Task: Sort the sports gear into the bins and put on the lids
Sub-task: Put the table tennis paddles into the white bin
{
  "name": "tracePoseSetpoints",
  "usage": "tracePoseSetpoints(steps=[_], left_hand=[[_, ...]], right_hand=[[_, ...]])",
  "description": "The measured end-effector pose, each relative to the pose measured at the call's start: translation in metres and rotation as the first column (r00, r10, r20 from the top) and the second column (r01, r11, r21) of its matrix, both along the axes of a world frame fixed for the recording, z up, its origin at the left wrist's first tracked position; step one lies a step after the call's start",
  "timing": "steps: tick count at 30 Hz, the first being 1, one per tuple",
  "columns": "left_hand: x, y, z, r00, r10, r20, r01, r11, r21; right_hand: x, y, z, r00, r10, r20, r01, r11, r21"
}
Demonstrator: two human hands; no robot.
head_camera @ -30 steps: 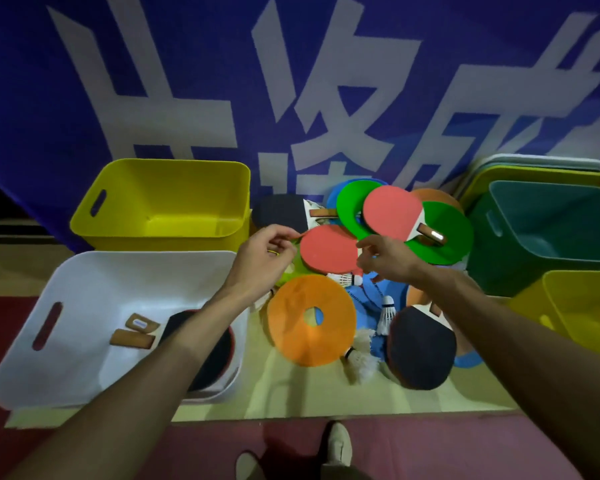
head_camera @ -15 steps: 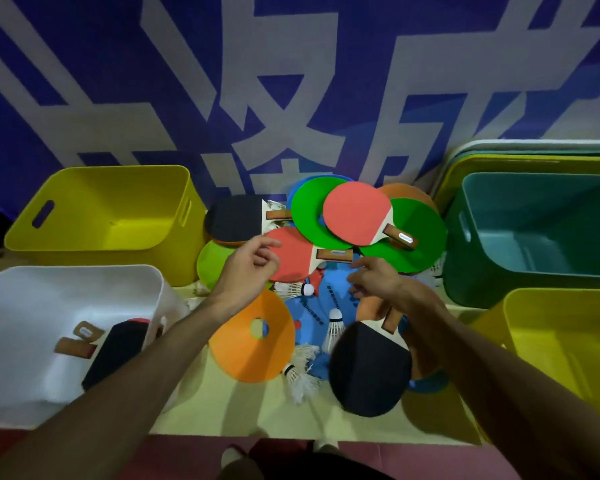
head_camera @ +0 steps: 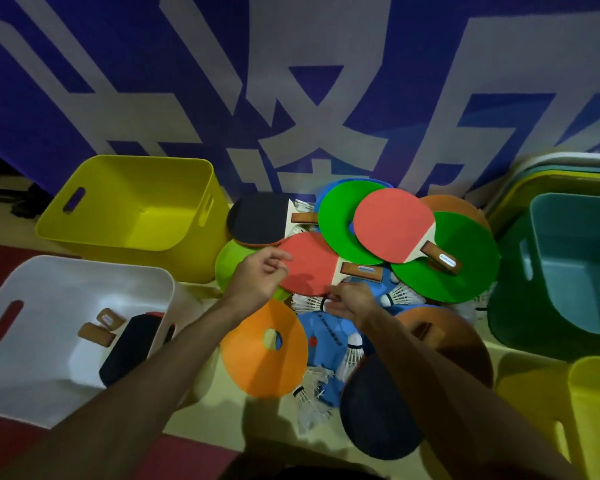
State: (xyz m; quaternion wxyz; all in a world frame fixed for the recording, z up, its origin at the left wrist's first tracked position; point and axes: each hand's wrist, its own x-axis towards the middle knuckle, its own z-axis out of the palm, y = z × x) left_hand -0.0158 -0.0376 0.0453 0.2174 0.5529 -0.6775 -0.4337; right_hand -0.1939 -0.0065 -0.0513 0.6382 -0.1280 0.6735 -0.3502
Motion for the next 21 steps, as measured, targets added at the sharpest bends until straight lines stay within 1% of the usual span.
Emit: tracePoseSetpoints(steps=[4, 7, 10, 12, 14, 16, 19, 21], left_hand=[[0.007, -0.009, -0.001, 0.999, 0.040, -0.002, -0.040, 0.999, 0.014], [0.010, -0.008, -0.001, 0.997, 0.069, -0.030, -0.068, 0.997, 0.041], [0.011, -0.002, 0.002, 0.996, 0.068, -0.063, -0.066, 0.997, 0.042], [0.009, 0.003, 0.005, 0.996, 0.059, -0.068, -0.057, 0.998, 0.041], [0.005, 0.007, 0.008, 0.995, 0.069, -0.077, -0.066, 0.997, 0.037], [0.000, 0.010, 0.011, 0.993, 0.080, -0.084, -0.076, 0.996, 0.046], [-0.009, 0.018, 0.017, 0.992, 0.074, -0.101, -0.069, 0.996, 0.053], [-0.016, 0.025, 0.021, 0.991, 0.044, -0.126, -0.037, 0.998, 0.059]], right_hand=[[0.012, -0.013, 0.005, 1.000, -0.024, 0.000, 0.024, 1.000, 0.010], [0.015, -0.017, 0.004, 0.996, -0.037, -0.081, 0.038, 0.999, 0.014], [0.014, -0.017, 0.006, 0.980, -0.059, -0.190, 0.051, 0.998, -0.044], [0.011, -0.016, 0.013, 0.973, -0.060, -0.222, 0.041, 0.995, -0.091], [0.005, -0.012, 0.021, 0.963, -0.037, -0.267, -0.001, 0.990, -0.142], [-0.003, -0.008, 0.029, 0.942, 0.019, -0.334, -0.081, 0.982, -0.173], [-0.018, 0.001, 0.041, 0.920, 0.061, -0.387, -0.151, 0.967, -0.206], [-0.032, 0.007, 0.047, 0.880, 0.072, -0.469, -0.202, 0.951, -0.233]])
